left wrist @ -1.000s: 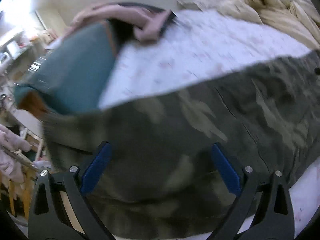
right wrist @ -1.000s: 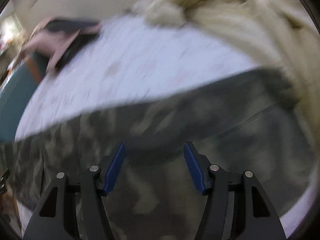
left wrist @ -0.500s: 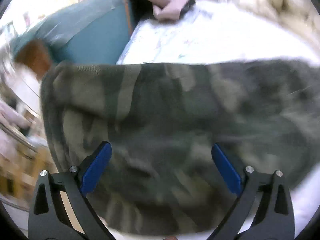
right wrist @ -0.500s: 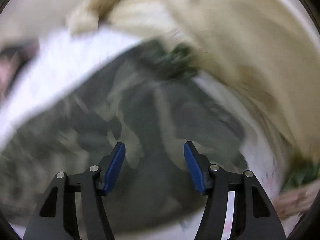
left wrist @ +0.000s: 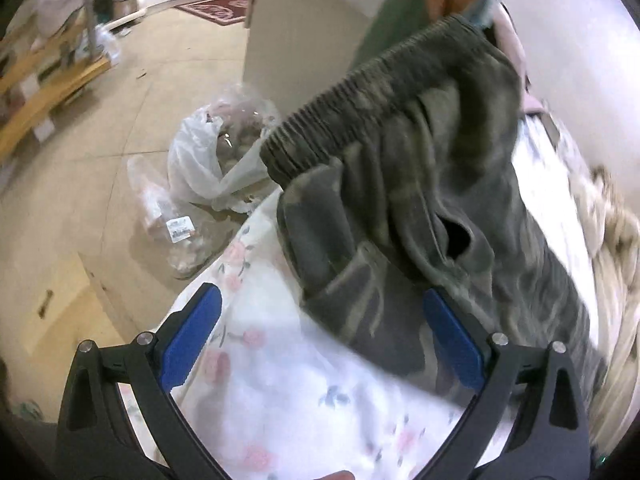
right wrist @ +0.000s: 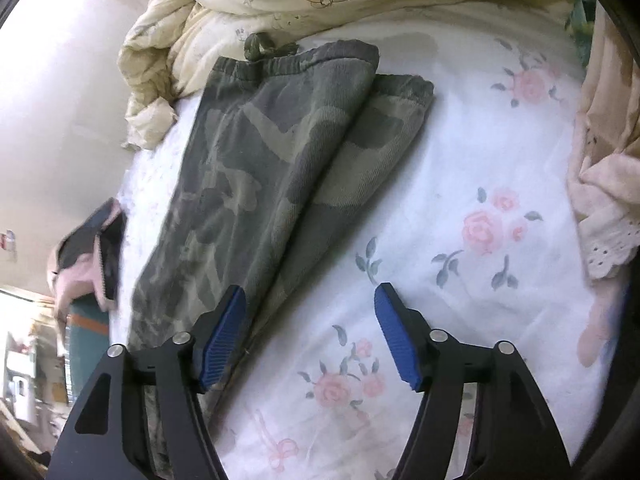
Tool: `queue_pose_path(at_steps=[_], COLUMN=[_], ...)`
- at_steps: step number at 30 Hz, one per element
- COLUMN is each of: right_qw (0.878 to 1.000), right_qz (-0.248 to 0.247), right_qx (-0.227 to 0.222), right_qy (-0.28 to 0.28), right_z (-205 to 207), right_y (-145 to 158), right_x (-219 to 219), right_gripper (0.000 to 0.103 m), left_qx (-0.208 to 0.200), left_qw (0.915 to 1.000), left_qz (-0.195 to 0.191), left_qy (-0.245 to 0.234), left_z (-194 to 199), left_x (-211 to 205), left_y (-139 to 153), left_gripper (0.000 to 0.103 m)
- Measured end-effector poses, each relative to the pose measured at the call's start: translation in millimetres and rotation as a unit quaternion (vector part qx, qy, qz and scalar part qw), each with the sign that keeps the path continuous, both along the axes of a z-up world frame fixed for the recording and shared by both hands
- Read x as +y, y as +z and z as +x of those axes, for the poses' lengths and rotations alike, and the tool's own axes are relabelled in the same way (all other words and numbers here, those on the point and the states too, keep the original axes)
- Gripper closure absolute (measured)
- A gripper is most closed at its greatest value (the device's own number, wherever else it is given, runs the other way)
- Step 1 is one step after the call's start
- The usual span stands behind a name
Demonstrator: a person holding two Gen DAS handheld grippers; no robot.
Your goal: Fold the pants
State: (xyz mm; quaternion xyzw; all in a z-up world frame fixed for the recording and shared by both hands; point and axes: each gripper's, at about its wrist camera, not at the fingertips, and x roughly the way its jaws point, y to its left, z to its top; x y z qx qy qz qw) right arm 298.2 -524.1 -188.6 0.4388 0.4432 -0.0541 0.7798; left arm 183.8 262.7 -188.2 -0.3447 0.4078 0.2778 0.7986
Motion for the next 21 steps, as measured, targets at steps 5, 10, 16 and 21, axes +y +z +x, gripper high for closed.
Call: queue_pose_path(at_steps=[5, 10, 16, 21], right_qw=[1.0, 0.999, 0.999, 0.996], right_qz=[0.019, 0.011, -0.011, -0.077], right_qx=[-0.013, -0.028, -0.038, -0.042], right_qy=[0.008, 0.013, 0.013, 0.016], right_z=[13, 38, 80, 81], right_y=[-4, -5, -4, 14], right_x=[-1, 1, 3, 8], right_gripper=[0.03, 0.029, 0.055, 0.098], left_qx=[-0.014, -0.072, -0.077, -0.085], left_qw=[0.9975, 0.9964, 0.9967, 0.996], left_qz=[-0.044, -0.023, -0.009, 0.027], left_qy=[0.052, 0.039, 0.023, -0.009], left_z=[17, 38, 60, 55], left_x=[29, 48, 50, 40], left_y=[-32, -23, -8, 20], left_gripper=[0.004, 0.011, 0.069, 0.087])
